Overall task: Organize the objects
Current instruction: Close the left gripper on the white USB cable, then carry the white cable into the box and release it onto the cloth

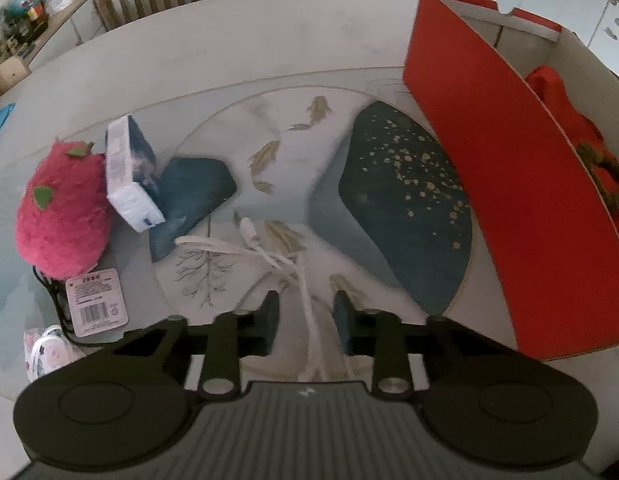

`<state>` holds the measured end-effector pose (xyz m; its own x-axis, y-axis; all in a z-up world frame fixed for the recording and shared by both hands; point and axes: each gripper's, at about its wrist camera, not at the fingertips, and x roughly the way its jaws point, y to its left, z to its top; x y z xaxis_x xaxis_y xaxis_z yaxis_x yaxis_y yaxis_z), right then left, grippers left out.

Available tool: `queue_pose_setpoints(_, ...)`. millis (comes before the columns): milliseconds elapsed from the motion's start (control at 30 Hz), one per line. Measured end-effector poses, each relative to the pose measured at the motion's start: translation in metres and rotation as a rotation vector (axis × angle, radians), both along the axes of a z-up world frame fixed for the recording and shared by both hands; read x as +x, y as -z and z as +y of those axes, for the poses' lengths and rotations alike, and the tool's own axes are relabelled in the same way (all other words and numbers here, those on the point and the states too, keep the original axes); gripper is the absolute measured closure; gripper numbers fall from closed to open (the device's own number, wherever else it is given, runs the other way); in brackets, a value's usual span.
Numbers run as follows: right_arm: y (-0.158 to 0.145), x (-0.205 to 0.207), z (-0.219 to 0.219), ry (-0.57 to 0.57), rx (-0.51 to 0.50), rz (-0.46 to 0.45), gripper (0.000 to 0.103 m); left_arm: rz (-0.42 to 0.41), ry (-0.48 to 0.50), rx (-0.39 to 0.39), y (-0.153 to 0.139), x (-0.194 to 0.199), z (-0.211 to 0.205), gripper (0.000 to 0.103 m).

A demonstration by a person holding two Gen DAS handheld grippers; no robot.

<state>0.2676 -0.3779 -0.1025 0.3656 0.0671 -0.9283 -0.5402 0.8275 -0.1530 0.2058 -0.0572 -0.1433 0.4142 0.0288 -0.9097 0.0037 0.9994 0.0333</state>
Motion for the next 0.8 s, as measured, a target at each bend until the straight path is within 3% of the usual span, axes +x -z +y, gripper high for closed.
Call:
queue_pose_setpoints(200,0.000,0.000,0.000,0.000,0.000,0.001,0.094,-0.008,-0.011,0.000,0.001,-0.003,0.006,0.094)
queue_pose_setpoints(400,0.000,0.000,0.000,0.000,0.000,0.000,0.094,-0.028,-0.029,-0.036,-0.004,-0.014,0.015,0.096)
queue_pose_setpoints(800,0.000,0.000,-0.001,-0.001,0.001,0.001,0.094,-0.129,-0.022,-0.107,-0.065,-0.044,0.027,0.097)
